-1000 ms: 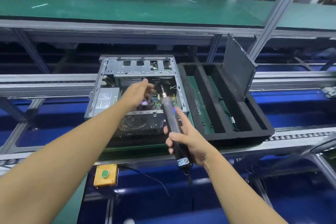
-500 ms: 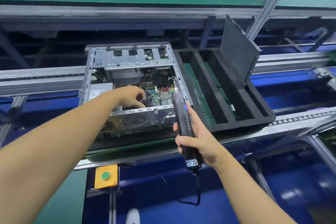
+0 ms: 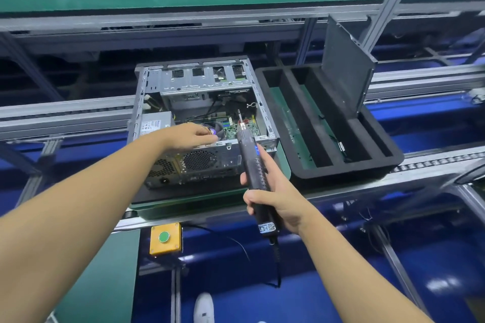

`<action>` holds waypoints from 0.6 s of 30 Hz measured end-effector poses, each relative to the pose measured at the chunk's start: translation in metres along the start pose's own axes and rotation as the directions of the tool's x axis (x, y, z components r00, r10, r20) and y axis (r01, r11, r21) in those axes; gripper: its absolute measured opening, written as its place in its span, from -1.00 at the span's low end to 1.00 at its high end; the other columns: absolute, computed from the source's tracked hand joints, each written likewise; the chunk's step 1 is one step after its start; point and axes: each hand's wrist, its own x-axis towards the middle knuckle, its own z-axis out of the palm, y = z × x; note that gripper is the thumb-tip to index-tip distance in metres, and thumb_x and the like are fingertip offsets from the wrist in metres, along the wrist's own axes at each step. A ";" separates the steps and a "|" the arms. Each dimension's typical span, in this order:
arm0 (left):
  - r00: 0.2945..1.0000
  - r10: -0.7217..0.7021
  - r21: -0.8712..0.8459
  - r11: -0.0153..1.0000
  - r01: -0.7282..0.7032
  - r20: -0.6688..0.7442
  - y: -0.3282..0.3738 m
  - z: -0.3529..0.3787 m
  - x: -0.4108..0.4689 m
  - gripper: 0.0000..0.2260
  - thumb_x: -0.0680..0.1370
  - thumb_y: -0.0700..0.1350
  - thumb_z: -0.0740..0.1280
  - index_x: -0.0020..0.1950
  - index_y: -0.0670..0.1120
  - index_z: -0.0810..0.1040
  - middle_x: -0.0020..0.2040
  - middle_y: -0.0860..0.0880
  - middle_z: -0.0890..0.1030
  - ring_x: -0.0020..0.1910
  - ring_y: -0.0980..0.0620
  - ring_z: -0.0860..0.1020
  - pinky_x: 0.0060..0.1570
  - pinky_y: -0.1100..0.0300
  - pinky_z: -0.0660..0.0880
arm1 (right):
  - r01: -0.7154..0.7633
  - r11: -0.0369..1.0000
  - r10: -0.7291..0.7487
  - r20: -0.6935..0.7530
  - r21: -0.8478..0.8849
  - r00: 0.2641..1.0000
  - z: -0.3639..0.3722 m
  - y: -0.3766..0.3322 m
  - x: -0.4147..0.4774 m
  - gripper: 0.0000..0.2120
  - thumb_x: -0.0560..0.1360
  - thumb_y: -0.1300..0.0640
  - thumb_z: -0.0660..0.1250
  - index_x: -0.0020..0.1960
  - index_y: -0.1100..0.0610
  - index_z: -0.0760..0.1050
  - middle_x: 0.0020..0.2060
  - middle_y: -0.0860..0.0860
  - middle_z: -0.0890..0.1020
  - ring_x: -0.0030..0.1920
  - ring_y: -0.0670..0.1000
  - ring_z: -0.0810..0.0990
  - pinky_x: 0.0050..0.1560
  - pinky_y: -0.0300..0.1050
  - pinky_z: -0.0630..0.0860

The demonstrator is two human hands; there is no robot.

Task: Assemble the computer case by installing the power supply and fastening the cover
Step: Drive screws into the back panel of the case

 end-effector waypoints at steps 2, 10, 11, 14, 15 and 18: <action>0.999 0.008 0.045 0.999 -0.007 -0.037 0.000 0.007 -0.008 -0.54 0.46 0.38 0.32 0.17 0.09 0.55 0.08 0.16 0.54 0.05 0.08 0.51 0.00 0.16 0.39 | 0.000 1.000 0.000 -0.001 0.011 1.000 0.000 0.001 -0.003 -0.05 0.42 0.35 0.47 0.53 -0.43 0.22 0.02 0.07 0.60 -0.23 0.12 0.54 -0.16 0.01 0.58; 0.921 0.021 0.032 0.999 -0.009 -0.389 0.007 0.036 -0.020 -0.81 0.45 0.07 0.49 -0.02 0.27 0.54 -0.04 0.12 0.61 -0.06 0.05 0.58 -0.05 0.13 0.53 | -0.009 1.000 0.009 0.016 -0.001 1.000 0.000 0.009 -0.006 -0.03 0.41 0.32 0.48 0.56 -0.39 0.18 0.02 0.06 0.60 -0.23 0.12 0.54 -0.15 0.03 0.58; 0.909 0.011 0.043 0.999 0.008 -0.417 0.007 0.038 -0.020 -0.83 0.44 0.09 0.47 -0.02 0.28 0.55 -0.08 0.14 0.61 -0.11 0.07 0.58 -0.11 0.14 0.54 | -0.012 1.000 0.012 0.020 0.004 1.000 0.000 0.011 -0.006 -0.03 0.41 0.32 0.48 0.56 -0.38 0.18 0.02 0.06 0.60 -0.24 0.12 0.54 -0.15 0.03 0.58; 0.872 -0.016 0.100 0.992 0.075 -0.490 0.009 0.043 -0.020 -0.87 0.43 0.15 0.44 -0.07 0.30 0.55 -0.25 0.27 0.55 -0.29 0.27 0.50 -0.36 0.26 0.40 | -0.018 1.000 0.017 0.028 0.017 0.999 0.001 0.017 -0.006 -0.03 0.40 0.32 0.49 0.56 -0.38 0.18 0.01 0.05 0.61 -0.24 0.11 0.54 -0.16 0.02 0.58; 0.865 -0.017 0.115 0.990 0.087 -0.502 0.010 0.044 -0.020 -0.88 0.42 0.17 0.43 -0.07 0.31 0.55 -0.30 0.31 0.52 -0.32 0.31 0.47 -0.40 0.28 0.34 | -0.020 1.000 0.020 0.032 0.021 0.999 0.001 0.018 -0.007 -0.03 0.41 0.32 0.49 0.56 -0.38 0.18 0.01 0.05 0.60 -0.24 0.11 0.54 -0.16 0.03 0.58; 0.852 -0.014 0.135 0.986 0.099 -0.524 0.010 0.044 -0.020 -0.88 0.41 0.21 0.41 -0.09 0.31 0.54 -0.36 0.30 0.50 -0.37 0.30 0.45 -0.43 0.29 0.29 | -0.019 0.999 0.018 0.048 0.027 0.999 0.000 0.021 -0.010 -0.06 0.41 0.31 0.48 0.55 -0.40 0.20 0.01 0.05 0.59 -0.25 0.12 0.53 -0.15 0.03 0.57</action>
